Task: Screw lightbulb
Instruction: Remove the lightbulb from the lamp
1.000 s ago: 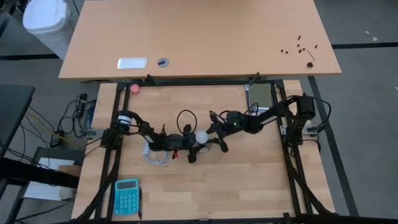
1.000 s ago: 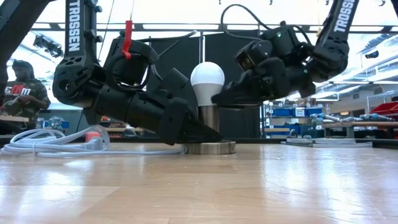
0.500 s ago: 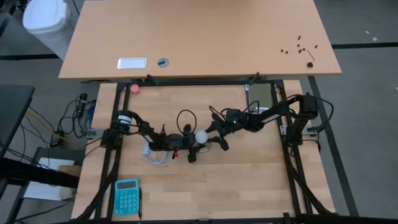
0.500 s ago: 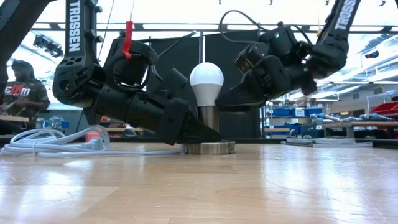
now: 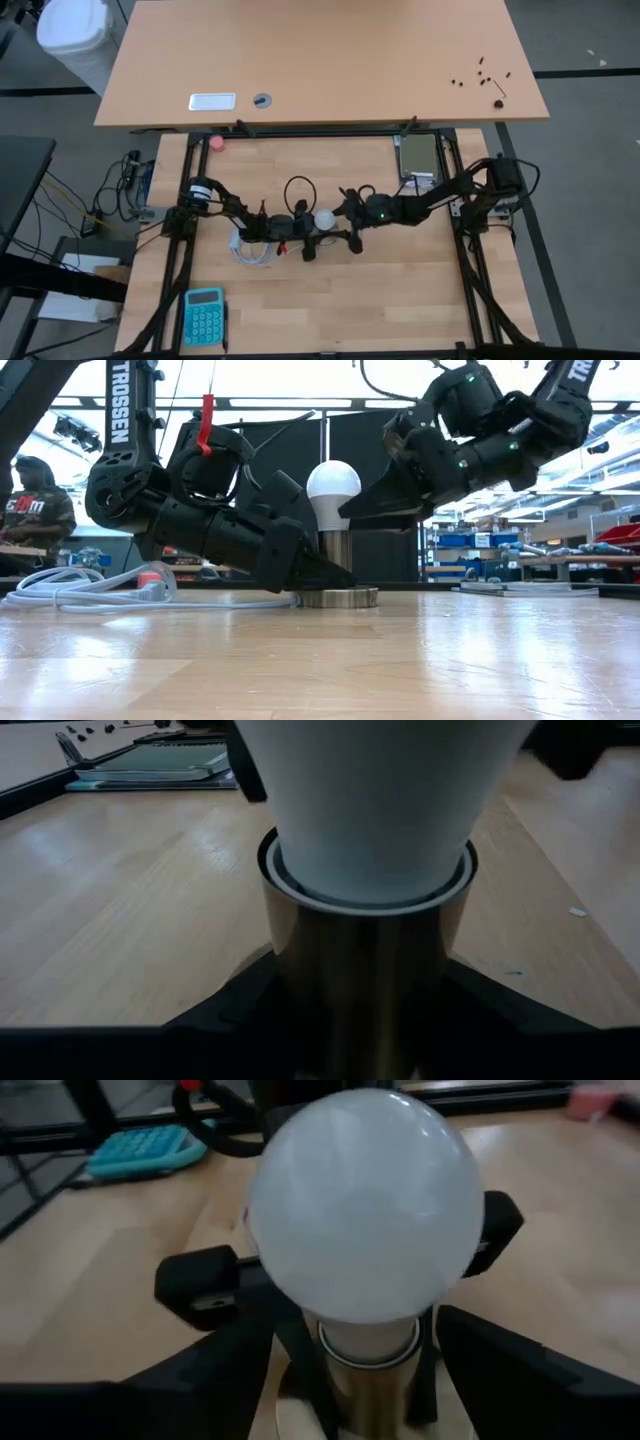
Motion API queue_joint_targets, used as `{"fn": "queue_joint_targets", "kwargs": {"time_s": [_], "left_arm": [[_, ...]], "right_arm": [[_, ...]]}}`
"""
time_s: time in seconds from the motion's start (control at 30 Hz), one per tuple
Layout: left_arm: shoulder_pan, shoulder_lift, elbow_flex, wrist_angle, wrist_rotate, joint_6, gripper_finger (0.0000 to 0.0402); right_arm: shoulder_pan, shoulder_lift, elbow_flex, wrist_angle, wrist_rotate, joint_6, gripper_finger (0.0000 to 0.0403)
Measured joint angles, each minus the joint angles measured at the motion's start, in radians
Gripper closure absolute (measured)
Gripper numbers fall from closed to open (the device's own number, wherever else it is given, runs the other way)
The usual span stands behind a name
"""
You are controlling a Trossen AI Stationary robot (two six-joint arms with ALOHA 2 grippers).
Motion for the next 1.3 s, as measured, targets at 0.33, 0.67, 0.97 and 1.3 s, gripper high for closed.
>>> {"fn": "queue_joint_targets", "kwargs": {"time_s": [0.33, 0.67, 0.97, 1.3], "left_arm": [[0.0, 0.0, 0.0, 0.002, -0.004, -0.007, 0.0199], [0.0, 0.001, 0.0, 0.0, -0.019, -0.026, 0.0199], [-0.002, 0.001, 0.0, -0.004, -0.033, -0.026, 0.0199], [-0.002, 0.001, 0.0, -0.003, -0.053, -0.031, 0.0199]], "right_arm": [[0.123, 0.133, -0.001, 0.22, 0.358, 0.031, 0.0115], [0.169, 0.355, 0.061, 0.523, 0.54, 0.046, 0.0126], [0.288, 0.427, 0.178, 0.516, 0.888, -0.075, 0.014], [0.31, 0.427, 0.193, 0.519, 0.99, -0.017, 0.0167]]}}
